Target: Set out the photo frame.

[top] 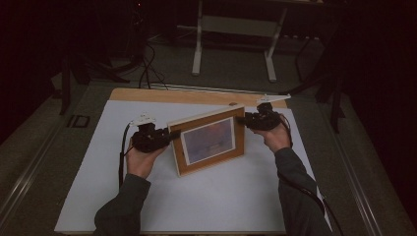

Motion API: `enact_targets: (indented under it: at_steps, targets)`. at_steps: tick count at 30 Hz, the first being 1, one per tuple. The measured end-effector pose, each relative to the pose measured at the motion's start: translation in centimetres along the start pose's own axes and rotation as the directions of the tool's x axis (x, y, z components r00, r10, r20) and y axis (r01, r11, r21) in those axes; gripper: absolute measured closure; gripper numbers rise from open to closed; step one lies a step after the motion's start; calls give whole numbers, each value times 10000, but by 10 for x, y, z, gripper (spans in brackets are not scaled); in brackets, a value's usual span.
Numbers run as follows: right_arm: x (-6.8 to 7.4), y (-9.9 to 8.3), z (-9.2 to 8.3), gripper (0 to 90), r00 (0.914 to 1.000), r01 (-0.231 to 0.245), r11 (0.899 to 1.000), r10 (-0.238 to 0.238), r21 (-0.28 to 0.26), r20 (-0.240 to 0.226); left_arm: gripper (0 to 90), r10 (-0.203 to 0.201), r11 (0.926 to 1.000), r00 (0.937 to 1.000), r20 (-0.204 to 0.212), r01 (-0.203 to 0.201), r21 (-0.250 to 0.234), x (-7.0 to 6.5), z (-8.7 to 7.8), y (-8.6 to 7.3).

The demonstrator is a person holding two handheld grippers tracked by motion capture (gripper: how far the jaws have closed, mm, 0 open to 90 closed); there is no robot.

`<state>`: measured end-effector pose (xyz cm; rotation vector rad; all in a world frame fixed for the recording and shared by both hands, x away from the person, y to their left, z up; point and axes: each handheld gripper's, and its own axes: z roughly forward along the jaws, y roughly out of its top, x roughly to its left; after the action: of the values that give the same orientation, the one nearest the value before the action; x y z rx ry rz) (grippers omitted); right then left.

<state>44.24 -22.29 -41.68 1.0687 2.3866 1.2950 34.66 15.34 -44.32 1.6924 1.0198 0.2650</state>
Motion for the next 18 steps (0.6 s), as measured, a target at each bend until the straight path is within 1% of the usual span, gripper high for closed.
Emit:
enact_targets:
  at_steps: [4,7,8,10,12,18]
  targets:
    - [3,-2,-1,612,9999,-76,9999,75,65,152,677,44,10000,10000,-83,-44,35,1,1,2]
    - [4,-3,-2,612,9996,-137,9999,136,77,232,675,23,10000,10000,-65,-22,55,2,1,3]
    - [6,-5,-2,612,9993,-226,9997,223,94,304,675,12,10000,10000,-47,-12,74,3,2,3]
    - [6,-5,-2,612,9992,-230,9997,226,106,322,674,-19,9999,10000,-11,19,99,5,2,4]
    - [9,-9,-1,613,9988,-247,9994,236,247,440,673,-61,9999,10000,16,60,103,6,2,4]
    - [11,-16,0,615,9987,-260,9992,245,311,453,675,13,9999,9998,189,-16,152,11,1,5]
